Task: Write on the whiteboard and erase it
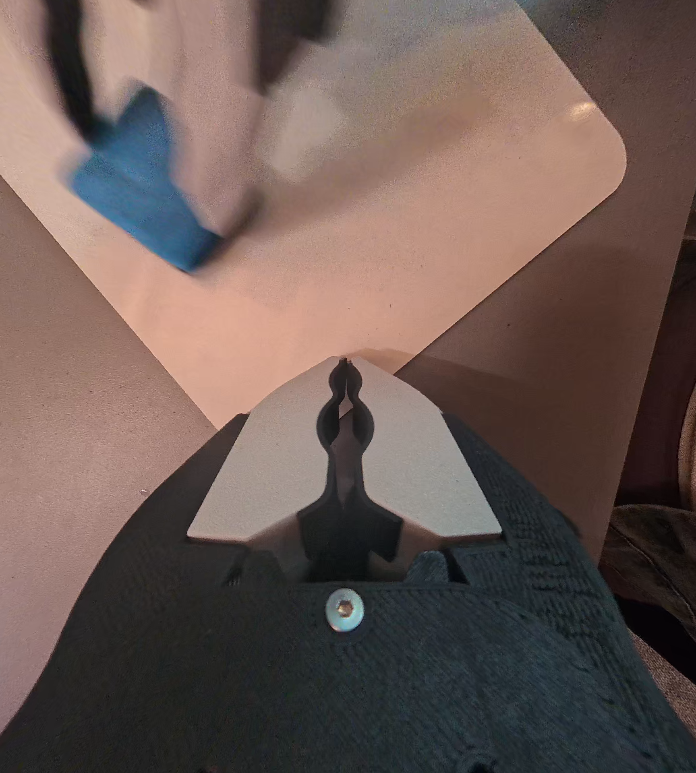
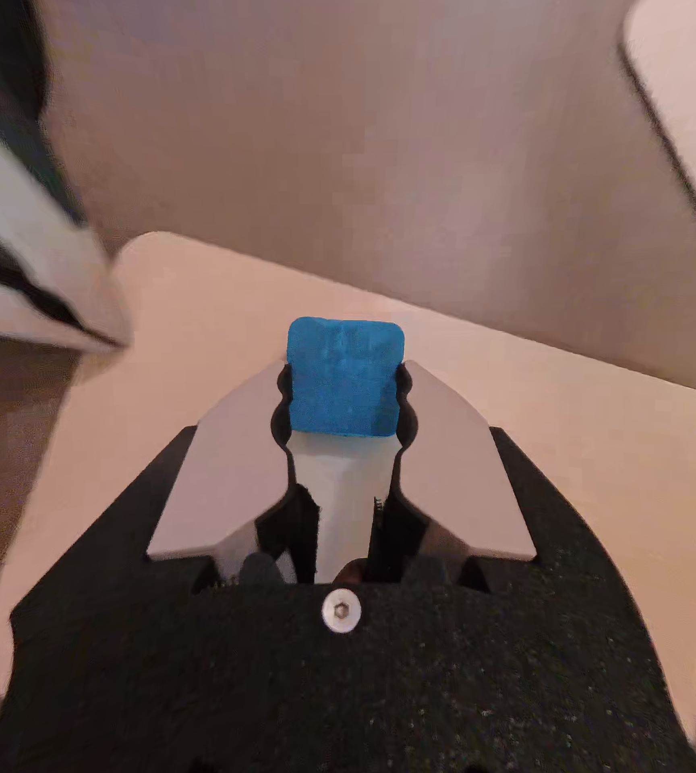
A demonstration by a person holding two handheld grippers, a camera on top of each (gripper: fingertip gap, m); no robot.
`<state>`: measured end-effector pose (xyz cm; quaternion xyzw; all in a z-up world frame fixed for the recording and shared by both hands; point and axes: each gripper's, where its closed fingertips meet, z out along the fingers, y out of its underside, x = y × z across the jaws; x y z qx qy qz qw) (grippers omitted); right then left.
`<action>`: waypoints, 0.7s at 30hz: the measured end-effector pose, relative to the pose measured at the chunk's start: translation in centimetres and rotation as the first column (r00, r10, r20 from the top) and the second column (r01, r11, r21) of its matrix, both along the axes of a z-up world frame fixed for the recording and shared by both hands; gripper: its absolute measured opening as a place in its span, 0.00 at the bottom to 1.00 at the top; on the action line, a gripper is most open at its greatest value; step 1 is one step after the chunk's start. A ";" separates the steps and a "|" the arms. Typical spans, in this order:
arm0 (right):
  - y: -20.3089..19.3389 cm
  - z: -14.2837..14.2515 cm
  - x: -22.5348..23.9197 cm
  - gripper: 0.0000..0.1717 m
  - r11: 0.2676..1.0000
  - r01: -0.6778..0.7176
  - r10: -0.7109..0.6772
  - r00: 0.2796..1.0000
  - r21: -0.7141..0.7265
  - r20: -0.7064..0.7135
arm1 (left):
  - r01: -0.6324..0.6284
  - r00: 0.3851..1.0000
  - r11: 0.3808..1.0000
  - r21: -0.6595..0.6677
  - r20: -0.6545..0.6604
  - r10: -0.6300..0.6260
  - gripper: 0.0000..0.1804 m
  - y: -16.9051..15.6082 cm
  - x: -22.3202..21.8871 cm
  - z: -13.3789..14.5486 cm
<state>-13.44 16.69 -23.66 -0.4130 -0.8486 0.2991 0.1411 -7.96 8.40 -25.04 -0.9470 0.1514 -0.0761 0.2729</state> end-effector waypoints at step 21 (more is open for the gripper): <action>1.6 -0.2 8.2 0.28 0.996 0.082 -0.082 0.997 -0.031 0.004 | 0.009 0.999 1.000 -0.021 -0.035 -0.010 0.01 -0.2 0.5 0.0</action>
